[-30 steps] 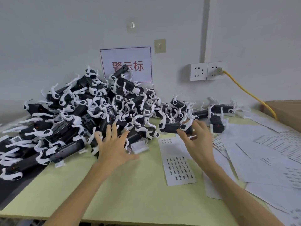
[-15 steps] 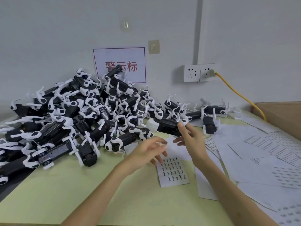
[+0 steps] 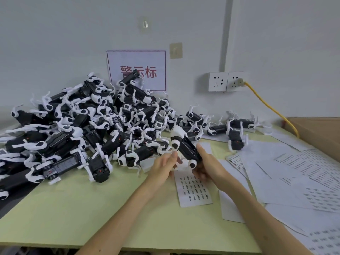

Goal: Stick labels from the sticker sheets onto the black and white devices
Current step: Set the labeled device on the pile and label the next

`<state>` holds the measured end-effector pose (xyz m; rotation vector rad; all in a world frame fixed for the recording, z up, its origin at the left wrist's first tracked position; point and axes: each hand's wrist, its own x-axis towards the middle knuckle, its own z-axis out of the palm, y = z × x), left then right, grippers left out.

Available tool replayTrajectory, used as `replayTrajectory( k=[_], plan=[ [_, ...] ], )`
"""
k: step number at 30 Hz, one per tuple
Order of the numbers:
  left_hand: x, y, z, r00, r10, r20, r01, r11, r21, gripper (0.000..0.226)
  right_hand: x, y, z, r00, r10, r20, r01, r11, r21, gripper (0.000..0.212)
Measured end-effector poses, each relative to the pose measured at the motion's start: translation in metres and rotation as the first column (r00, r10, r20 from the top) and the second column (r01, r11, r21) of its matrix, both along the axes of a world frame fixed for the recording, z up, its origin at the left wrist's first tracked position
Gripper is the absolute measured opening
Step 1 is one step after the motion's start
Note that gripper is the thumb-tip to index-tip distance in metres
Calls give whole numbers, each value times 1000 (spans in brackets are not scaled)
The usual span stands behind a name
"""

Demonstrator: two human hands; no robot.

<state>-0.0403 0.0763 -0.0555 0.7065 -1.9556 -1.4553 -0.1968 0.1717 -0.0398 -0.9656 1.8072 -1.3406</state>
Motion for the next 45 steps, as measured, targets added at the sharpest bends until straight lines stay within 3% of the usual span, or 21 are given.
replayTrajectory(
  k=[1, 6, 11, 14, 16, 19, 21, 25, 28, 32, 37, 45],
  plan=[
    [0, 1, 2, 1000, -14, -8, 14, 1000, 25, 32, 1, 0, -1, 998, 30, -48, -30, 999, 15, 81],
    [-4, -1, 3, 993, -40, -113, 62, 978, 197, 75, 5, 2, -5, 961, 136, -240, -152, 987, -50, 77],
    [-3, -4, 0, 990, -18, -141, 57, 959, 278, 72, 2, 1, -7, 959, 113, -259, -174, 958, -227, 57],
    [-4, -2, 3, 992, -9, -130, 46, 959, 279, 69, 0, 1, -5, 968, 56, -247, -138, 933, -331, 30],
    [-4, -2, 3, 991, -21, -131, 60, 950, 306, 66, 1, 0, -5, 965, 44, -258, -128, 940, -317, 14],
    [-3, -3, 3, 969, -120, -214, 188, 923, 336, 55, 3, -1, -9, 965, 74, -251, -146, 949, -280, 27],
    [1, -2, 5, 958, -164, -234, 237, 913, 333, 45, 3, 0, -9, 959, 68, -275, -156, 937, -311, 23],
    [3, 1, 3, 976, -153, -153, 188, 951, 247, 31, 3, 1, -8, 950, -4, -311, -114, 926, -361, 13],
    [4, 7, 4, 980, -164, -117, 181, 970, 162, 24, 4, 0, -8, 952, -40, -303, -79, 926, -370, 23],
    [4, 10, 6, 973, -201, -111, 215, 968, 128, 24, 3, 0, -8, 972, -28, -231, -71, 909, -411, 29],
    [5, 8, 6, 966, -239, -102, 252, 958, 136, 14, 4, 3, -1, 992, 105, -63, -122, 899, -421, 31],
    [7, 12, 9, 960, -242, -138, 271, 928, 257, 37, 2, 6, 4, 965, 253, 71, -212, 909, -359, 52]
  ],
)
